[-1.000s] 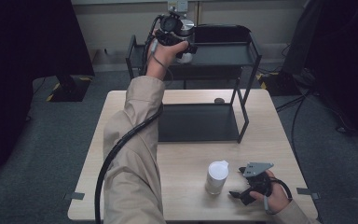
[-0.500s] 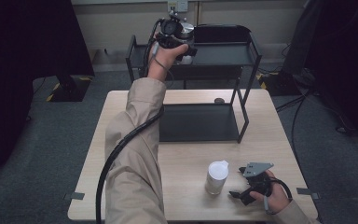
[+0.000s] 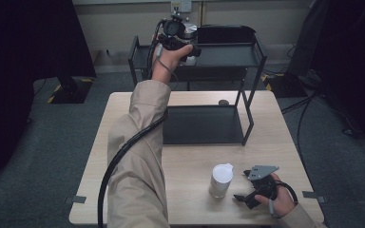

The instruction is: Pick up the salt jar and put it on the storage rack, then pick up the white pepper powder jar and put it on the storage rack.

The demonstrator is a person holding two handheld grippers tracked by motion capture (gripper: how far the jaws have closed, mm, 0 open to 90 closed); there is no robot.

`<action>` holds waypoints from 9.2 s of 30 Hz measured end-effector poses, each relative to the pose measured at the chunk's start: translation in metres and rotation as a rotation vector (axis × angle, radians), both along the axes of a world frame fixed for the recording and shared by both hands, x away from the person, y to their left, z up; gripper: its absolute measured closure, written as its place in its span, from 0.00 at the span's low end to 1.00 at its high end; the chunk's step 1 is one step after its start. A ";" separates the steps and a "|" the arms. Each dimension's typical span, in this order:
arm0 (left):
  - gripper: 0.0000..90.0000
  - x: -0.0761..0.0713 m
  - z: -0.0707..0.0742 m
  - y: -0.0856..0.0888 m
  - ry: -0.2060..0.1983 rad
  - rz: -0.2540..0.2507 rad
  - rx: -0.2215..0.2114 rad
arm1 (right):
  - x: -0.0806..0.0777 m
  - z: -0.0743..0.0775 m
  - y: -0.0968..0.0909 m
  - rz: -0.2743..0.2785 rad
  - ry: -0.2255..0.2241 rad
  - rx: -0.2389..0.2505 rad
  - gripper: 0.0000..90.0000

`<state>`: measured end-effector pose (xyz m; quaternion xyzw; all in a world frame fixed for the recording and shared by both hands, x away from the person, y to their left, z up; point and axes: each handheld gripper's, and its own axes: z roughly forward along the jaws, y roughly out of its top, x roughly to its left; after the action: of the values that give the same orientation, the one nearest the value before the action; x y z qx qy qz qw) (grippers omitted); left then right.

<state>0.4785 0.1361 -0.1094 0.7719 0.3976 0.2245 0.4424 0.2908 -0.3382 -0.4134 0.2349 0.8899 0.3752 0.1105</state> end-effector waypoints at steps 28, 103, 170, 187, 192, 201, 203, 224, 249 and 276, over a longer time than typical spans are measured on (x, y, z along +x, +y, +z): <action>0.01 -0.073 -0.029 0.019 -0.052 -0.063 -0.125 | 0.000 0.000 0.000 0.000 -0.002 0.000 0.00; 0.02 -0.136 -0.272 0.053 0.144 -0.077 -0.123 | 0.000 0.000 0.000 0.000 -0.001 0.000 0.00; 0.00 -0.178 -0.308 0.070 0.173 -0.053 0.143 | 0.002 0.011 0.009 0.068 -0.001 0.067 0.01; 0.00 -0.178 -0.308 0.070 0.173 -0.053 0.143 | -0.002 -0.001 0.031 0.075 -0.005 0.277 0.14; 0.00 -0.178 -0.308 0.070 0.173 -0.053 0.143 | -0.011 -0.003 0.039 0.058 -0.054 0.281 0.31; 0.00 -0.178 -0.308 0.070 0.173 -0.053 0.143 | -0.006 0.005 0.045 0.075 -0.055 0.266 0.33; 0.00 -0.178 -0.308 0.070 0.173 -0.053 0.143 | -0.002 0.009 0.046 0.074 -0.046 0.264 0.33; 0.00 -0.178 -0.308 0.070 0.173 -0.054 0.143 | 0.045 0.067 0.054 0.055 -0.028 0.238 0.33; 0.00 -0.178 -0.308 0.070 0.173 -0.053 0.143 | 0.088 0.140 0.064 0.004 -0.059 0.248 0.33; 0.00 -0.178 -0.308 0.070 0.174 -0.052 0.140 | 0.117 0.217 0.075 -0.058 -0.109 0.238 0.33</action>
<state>0.3006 0.2057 -0.4176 0.8276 0.3976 0.1724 0.3568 0.4076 -0.2637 -0.1963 0.2509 0.8245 0.4872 0.1408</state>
